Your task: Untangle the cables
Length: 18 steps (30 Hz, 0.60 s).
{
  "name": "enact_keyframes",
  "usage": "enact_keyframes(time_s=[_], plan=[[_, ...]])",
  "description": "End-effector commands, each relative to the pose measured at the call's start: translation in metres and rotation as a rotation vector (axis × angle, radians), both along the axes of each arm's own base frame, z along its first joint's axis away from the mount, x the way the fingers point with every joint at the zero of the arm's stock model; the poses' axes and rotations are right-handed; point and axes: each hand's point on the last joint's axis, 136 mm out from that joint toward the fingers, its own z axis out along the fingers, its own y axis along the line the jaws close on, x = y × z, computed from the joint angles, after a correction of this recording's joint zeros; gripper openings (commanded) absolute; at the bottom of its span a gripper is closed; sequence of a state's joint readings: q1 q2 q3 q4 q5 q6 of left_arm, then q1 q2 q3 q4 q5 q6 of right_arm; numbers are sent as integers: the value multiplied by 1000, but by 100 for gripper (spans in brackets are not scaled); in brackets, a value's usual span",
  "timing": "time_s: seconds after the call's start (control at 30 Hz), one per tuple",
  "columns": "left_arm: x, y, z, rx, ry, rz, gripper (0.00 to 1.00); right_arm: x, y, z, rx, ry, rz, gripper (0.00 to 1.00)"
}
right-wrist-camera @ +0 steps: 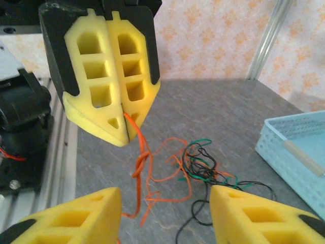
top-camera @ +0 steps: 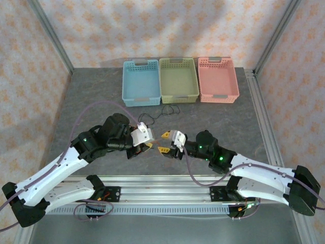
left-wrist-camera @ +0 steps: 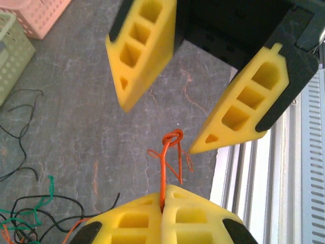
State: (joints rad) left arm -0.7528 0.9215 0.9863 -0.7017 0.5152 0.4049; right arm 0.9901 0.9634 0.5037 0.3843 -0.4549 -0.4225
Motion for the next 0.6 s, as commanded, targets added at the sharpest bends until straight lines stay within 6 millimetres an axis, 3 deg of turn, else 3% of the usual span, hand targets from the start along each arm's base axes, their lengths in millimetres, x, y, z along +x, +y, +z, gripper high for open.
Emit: enact_keyframes(time_s=[0.0, 0.13, 0.4, 0.57], plan=[[4, -3, 19, -67, -51, 14, 0, -7, 8, 9, 66, 31, 58, 39], [3, -4, 22, -88, -53, 8, 0, -5, 10, 2, 55, 37, 55, 22], [4, -2, 20, -75, -52, 14, 0, -1, 5, 11, 83, 4, 23, 0], [4, -2, 14, -50, -33, 7, 0, -8, 3, -1, -65, -18, 70, 0]])
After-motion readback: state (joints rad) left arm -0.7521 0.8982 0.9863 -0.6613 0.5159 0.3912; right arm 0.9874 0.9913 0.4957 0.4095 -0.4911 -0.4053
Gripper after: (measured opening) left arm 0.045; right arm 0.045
